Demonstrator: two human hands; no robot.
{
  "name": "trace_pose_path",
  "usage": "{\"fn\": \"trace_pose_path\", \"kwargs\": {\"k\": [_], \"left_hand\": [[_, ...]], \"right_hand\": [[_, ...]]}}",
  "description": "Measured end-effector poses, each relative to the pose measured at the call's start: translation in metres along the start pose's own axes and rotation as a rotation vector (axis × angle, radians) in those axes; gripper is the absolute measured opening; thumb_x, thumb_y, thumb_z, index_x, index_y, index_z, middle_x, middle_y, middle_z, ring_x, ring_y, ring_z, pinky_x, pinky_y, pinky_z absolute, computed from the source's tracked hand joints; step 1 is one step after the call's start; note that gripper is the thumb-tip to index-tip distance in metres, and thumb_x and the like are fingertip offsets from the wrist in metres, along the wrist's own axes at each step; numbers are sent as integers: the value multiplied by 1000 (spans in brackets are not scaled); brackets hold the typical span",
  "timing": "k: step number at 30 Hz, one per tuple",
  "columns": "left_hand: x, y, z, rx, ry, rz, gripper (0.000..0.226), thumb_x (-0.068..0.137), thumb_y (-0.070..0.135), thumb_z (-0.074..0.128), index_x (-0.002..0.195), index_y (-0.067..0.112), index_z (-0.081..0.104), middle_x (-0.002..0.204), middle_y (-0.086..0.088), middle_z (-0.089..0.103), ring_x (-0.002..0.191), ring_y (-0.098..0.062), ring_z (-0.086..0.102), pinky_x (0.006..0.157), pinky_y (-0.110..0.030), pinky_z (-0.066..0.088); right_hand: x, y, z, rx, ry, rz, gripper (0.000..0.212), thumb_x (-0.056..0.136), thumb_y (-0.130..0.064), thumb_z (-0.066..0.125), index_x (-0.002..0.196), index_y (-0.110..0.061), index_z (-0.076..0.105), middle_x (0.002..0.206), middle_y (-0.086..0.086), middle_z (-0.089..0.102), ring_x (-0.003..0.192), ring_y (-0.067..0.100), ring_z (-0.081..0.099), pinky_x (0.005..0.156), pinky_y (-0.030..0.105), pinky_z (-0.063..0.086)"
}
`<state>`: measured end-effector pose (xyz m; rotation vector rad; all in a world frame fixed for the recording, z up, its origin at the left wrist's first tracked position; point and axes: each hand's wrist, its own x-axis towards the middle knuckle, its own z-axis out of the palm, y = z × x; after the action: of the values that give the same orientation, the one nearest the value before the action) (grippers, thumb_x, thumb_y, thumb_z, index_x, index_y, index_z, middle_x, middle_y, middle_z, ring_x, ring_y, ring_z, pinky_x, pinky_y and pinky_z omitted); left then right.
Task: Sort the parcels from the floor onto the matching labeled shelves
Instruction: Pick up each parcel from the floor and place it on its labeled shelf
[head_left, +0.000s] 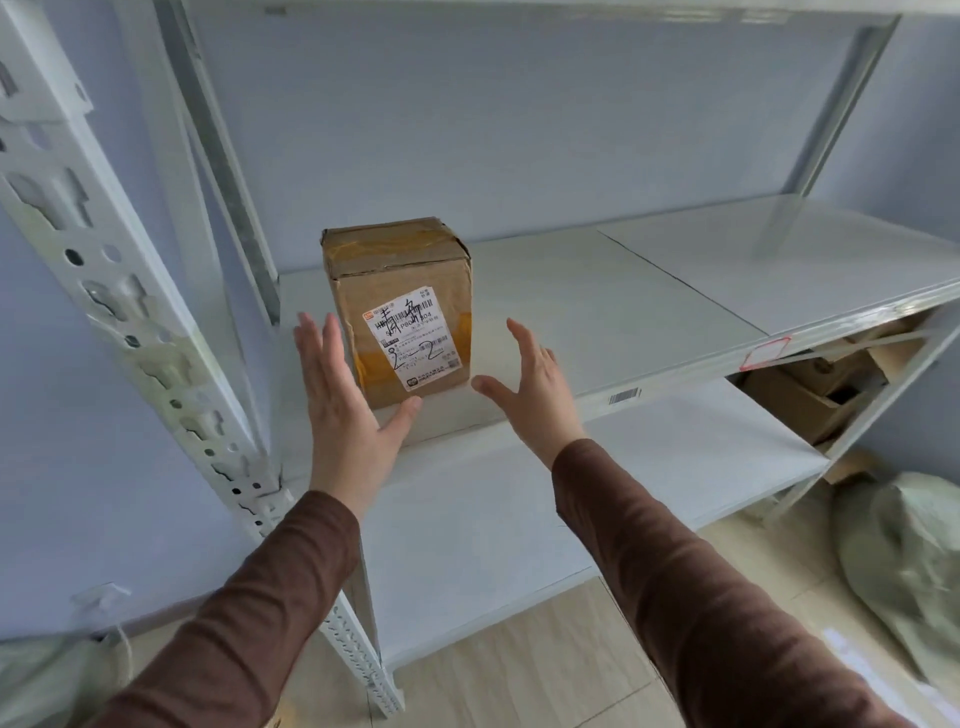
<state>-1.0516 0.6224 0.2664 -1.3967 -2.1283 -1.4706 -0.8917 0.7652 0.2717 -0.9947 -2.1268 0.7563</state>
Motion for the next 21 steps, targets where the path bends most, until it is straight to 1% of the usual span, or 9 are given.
{"fn": "trace_pose_path", "kwargs": {"k": [3, 5, 7, 8, 11, 13, 16, 19, 21], "left_hand": [[-13, 20, 11, -23, -57, 187, 108, 84, 15, 82, 162, 4, 8, 170, -17, -9, 159, -29, -10, 129, -44, 4], [-25, 32, 23, -60, -171, 252, 105, 86, 15, 80, 162, 3, 9, 171, -18, -8, 159, -29, -10, 129, -38, 2], [-41, 45, 38, -128, -306, 247, 107, 87, 15, 80, 163, 8, 6, 171, -13, -9, 159, -23, -10, 128, -31, 2], [-51, 52, 46, -165, -373, 240, 108, 87, 15, 80, 164, 11, 4, 172, -10, -10, 159, -19, -10, 127, -30, 2], [-86, 82, 70, -261, -572, 243, 109, 88, 19, 79, 164, 19, 0, 172, -2, -10, 158, -13, -8, 125, -29, 5], [-115, 107, 86, -324, -705, 261, 107, 90, 24, 77, 164, 22, 0, 173, 1, -7, 159, -13, -3, 125, -30, 8], [-165, 154, 105, -421, -888, 320, 100, 90, 26, 77, 163, 21, 10, 172, 0, 6, 157, -14, 10, 126, -31, 14], [-219, 208, 115, -492, -998, 442, 93, 88, 22, 79, 160, 15, 21, 168, -5, 23, 154, -16, 22, 123, -22, 16], [-259, 245, 118, -507, -1066, 538, 91, 86, 21, 81, 159, 12, 26, 165, -8, 29, 152, -19, 27, 121, -22, 19]], "right_hand": [[-31, 5, -17, -26, 137, 11, 76, 91, -43, 73, 154, -18, 38, 156, -1, 45, 140, 21, 38, 110, 25, 29], [-59, 11, -29, -60, 201, 45, 74, 91, -45, 73, 152, -19, 40, 155, -1, 45, 141, 21, 38, 113, 30, 31], [-91, 18, -44, -94, 261, 102, 73, 91, -46, 73, 151, -19, 41, 155, -1, 44, 141, 20, 37, 116, 34, 33], [-110, 22, -52, -115, 290, 136, 74, 91, -46, 73, 152, -20, 40, 156, -2, 43, 142, 20, 36, 116, 33, 32], [-172, 35, -83, -193, 369, 252, 76, 91, -46, 73, 154, -20, 38, 158, -1, 42, 143, 18, 34, 115, 28, 27], [-218, 44, -108, -245, 429, 332, 77, 90, -46, 73, 153, -20, 39, 157, -1, 42, 143, 20, 35, 118, 32, 29], [-295, 54, -146, -288, 546, 468, 77, 88, -42, 77, 152, -19, 41, 155, 0, 44, 140, 23, 37, 119, 42, 34], [-380, 56, -180, -365, 647, 592, 80, 87, -41, 78, 153, -18, 40, 156, 2, 44, 142, 23, 37, 119, 41, 35], [-440, 54, -199, -423, 714, 669, 79, 86, -42, 77, 152, -19, 40, 155, 3, 45, 141, 23, 37, 118, 41, 35]]}}
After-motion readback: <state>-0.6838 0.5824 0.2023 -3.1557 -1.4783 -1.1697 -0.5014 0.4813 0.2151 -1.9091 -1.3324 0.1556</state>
